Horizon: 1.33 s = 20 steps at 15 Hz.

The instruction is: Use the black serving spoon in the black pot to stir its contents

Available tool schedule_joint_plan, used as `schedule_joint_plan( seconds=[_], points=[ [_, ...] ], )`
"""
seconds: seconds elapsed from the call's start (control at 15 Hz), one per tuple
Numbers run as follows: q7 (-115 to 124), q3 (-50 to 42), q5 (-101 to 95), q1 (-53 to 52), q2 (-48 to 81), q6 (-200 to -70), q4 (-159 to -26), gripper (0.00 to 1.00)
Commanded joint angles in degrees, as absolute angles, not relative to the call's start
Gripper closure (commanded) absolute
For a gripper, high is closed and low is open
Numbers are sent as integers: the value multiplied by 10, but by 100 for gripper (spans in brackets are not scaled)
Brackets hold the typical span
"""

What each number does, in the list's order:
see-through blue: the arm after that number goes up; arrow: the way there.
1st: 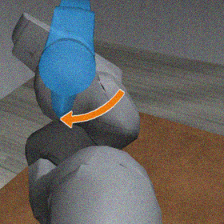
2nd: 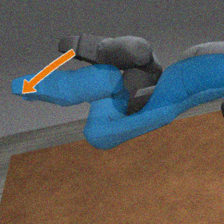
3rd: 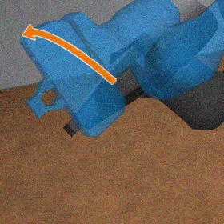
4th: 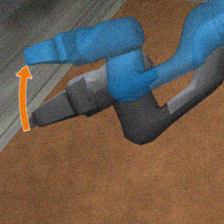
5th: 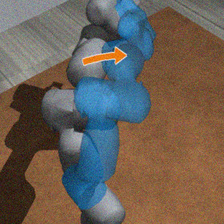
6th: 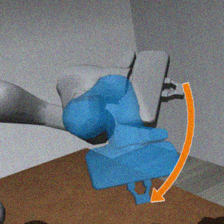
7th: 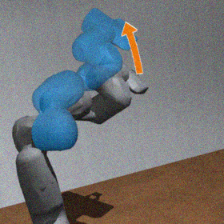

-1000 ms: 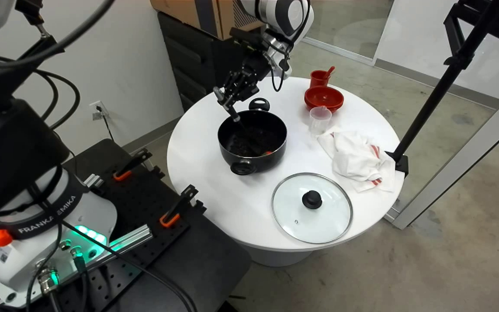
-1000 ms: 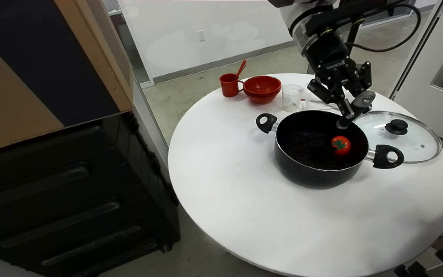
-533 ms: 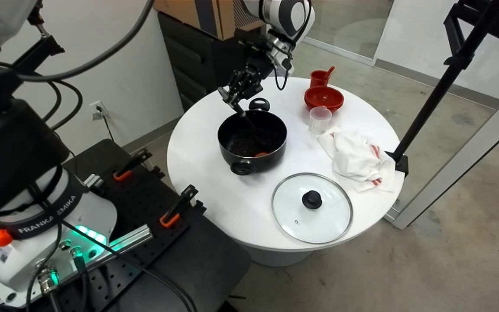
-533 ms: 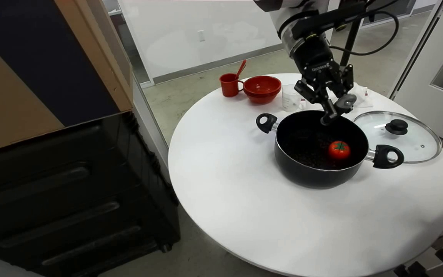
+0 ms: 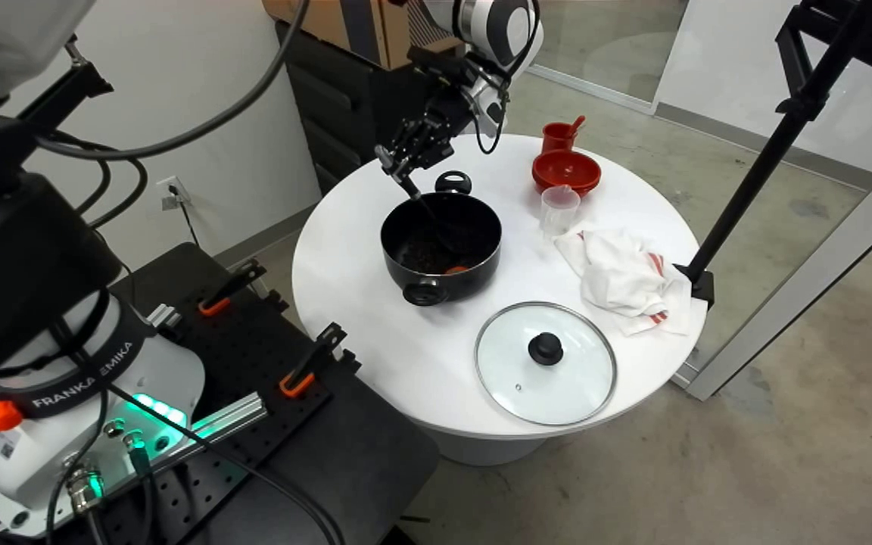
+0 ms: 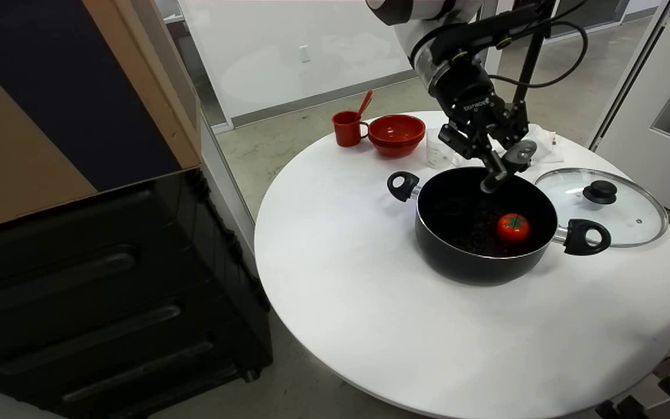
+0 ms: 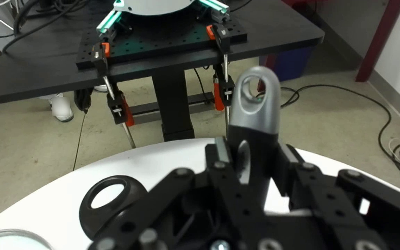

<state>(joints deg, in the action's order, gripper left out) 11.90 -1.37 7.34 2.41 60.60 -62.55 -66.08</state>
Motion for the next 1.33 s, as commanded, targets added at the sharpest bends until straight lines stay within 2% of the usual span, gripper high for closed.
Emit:
schedule_joint_plan(
  seconds=[0.0, 0.53, 0.87, 1.27],
  points=[
    [76, -1, 62, 6, 616, -590, -664, 92],
    [-3, 14, 16, -20, 580, -566, -752, 92],
    [-23, 7, 23, 9, 536, -520, -797, 92],
    [-16, -18, 63, 67, 511, -496, -773, 92]
  ],
)
